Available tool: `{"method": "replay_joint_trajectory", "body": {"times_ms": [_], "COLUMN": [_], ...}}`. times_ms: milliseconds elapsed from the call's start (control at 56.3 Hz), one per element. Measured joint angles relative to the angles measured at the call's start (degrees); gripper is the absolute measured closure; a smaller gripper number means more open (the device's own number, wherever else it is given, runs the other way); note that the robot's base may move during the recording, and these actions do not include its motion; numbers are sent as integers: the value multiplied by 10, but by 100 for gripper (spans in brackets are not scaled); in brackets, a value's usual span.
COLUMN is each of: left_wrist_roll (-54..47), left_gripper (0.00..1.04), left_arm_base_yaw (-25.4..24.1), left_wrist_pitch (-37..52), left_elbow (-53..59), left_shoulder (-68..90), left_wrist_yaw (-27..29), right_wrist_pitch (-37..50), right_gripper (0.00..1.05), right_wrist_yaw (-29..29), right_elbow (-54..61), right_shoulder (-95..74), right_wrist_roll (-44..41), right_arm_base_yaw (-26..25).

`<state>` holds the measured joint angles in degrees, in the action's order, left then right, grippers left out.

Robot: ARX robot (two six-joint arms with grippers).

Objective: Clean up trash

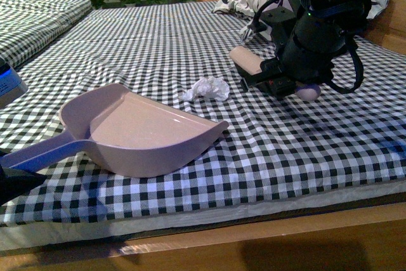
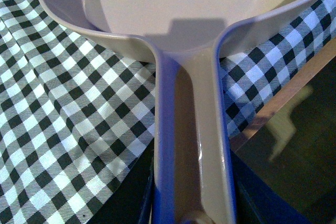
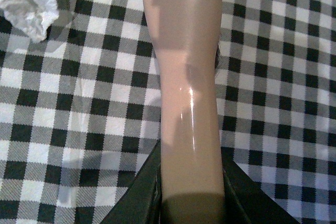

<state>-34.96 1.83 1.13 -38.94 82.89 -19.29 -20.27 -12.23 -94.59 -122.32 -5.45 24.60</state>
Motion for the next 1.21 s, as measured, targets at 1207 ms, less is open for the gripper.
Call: {"method": "replay_joint_trajectory", "body": {"times_ms": [1207], "left_wrist_roll": [144], "left_gripper": [78], "left_arm_base_yaw": [-23], "left_wrist_pitch": [109], "left_elbow": [7], "left_shoulder": [-39], "left_wrist_yaw": [127], "right_wrist_pitch": [97], "right_gripper": [85], "right_wrist_yaw": [270], "right_elbow": [289], "right_shoulder": [419], "right_wrist_roll": [120], "right_arm_base_yaw": [-141]}}
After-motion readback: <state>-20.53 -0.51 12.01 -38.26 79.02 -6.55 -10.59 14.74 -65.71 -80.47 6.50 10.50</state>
